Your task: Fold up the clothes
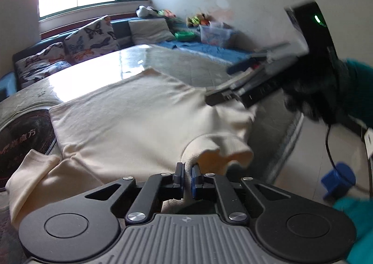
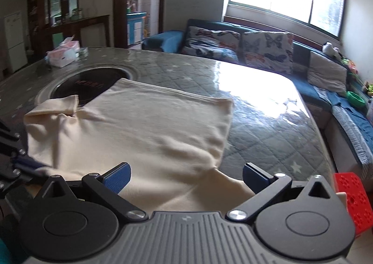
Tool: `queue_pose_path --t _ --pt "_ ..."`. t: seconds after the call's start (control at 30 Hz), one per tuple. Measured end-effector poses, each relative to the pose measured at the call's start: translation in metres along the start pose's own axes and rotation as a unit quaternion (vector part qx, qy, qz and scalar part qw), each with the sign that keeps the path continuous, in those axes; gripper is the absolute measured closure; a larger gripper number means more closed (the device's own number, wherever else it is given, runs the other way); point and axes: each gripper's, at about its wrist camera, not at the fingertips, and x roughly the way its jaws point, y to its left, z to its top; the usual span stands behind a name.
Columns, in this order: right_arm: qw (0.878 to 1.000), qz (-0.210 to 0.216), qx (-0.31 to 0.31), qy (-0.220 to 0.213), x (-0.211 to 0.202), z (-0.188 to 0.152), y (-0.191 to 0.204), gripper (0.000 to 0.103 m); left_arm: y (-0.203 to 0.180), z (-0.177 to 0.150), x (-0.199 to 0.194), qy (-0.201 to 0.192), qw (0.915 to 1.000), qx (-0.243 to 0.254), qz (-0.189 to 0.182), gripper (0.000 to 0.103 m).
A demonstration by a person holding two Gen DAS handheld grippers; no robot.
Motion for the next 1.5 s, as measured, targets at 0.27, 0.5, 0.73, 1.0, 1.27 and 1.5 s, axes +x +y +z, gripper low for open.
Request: queue_pose_path --t 0.27,0.5,0.73,1.0,1.27,1.5 --pt "0.997 0.070 -0.034 0.021 0.017 -0.011 0.036 0.000 0.011 -0.003 0.004 0.015 0.9997 -0.018 -0.007 0.092" --pt "0.992 0.083 -0.085 0.044 0.018 -0.035 0.056 0.000 0.035 0.002 -0.012 -0.005 0.9989 -0.043 0.015 0.084" --pt "0.994 0.080 -0.078 0.007 0.005 -0.017 0.053 0.000 0.061 0.011 -0.010 -0.023 0.9938 -0.103 0.034 0.081" --pt "0.992 0.098 -0.071 0.037 0.025 -0.029 0.056 0.000 0.097 0.005 -0.011 -0.021 0.9831 -0.162 0.082 0.068" --pt "0.994 0.098 -0.040 -0.004 0.014 -0.001 0.045 0.000 0.135 -0.012 -0.003 0.004 0.9662 -0.204 0.157 0.068" --pt "0.994 0.083 -0.072 0.030 0.047 -0.014 0.063 0.000 0.134 -0.024 -0.004 0.011 0.9307 -0.188 0.314 0.068"
